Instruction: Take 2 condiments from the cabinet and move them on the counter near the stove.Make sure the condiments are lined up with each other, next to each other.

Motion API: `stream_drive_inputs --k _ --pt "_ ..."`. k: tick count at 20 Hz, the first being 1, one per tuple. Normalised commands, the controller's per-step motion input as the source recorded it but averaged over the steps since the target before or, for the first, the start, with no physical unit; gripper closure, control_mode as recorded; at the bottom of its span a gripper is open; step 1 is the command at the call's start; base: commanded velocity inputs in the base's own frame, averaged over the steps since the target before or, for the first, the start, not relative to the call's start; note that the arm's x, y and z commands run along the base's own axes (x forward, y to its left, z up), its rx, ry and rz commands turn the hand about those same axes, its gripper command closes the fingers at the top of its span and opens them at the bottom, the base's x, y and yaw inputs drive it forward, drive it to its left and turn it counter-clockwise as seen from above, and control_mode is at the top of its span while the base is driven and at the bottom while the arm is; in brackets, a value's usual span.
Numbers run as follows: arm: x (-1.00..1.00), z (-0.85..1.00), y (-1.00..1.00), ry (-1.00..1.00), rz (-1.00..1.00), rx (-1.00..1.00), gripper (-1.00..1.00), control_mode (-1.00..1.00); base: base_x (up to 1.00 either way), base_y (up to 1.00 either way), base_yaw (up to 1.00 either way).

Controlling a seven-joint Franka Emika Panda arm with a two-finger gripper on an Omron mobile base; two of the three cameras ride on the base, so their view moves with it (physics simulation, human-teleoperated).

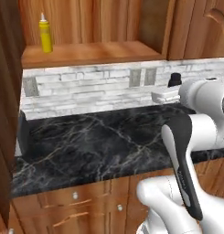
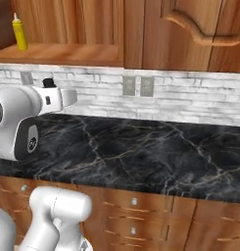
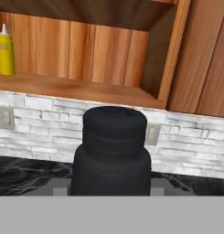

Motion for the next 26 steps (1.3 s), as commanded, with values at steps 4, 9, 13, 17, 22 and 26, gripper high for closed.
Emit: stream_drive_inputs --k 4,9,13,17,22,26 --pt "0.0 0.0 0.0 0.0 0.0 0.0 1.0 1.0 -0.77 -0.95 -0.09" --pt "0.0 0.0 0.0 0.0 0.0 0.0 1.0 1.0 -0.16 -0.49 -0.8" --pt "0.0 0.0 0.0 0.0 0.0 0.0 1.0 1.0 -0.04 -0.38 -0.85" --pt "0.0 0.0 0.0 0.0 0.0 0.0 1.0 1.0 0.0 -0.37 -0.85" --pt "0.0 0.0 0.0 0.0 0.0 0.0 1.0 1.0 0.0 -0.45 -0.83" --pt "0.0 0.0 0.0 0.0 0.0 0.0 1.0 1.0 0.0 -0.47 -0.84"
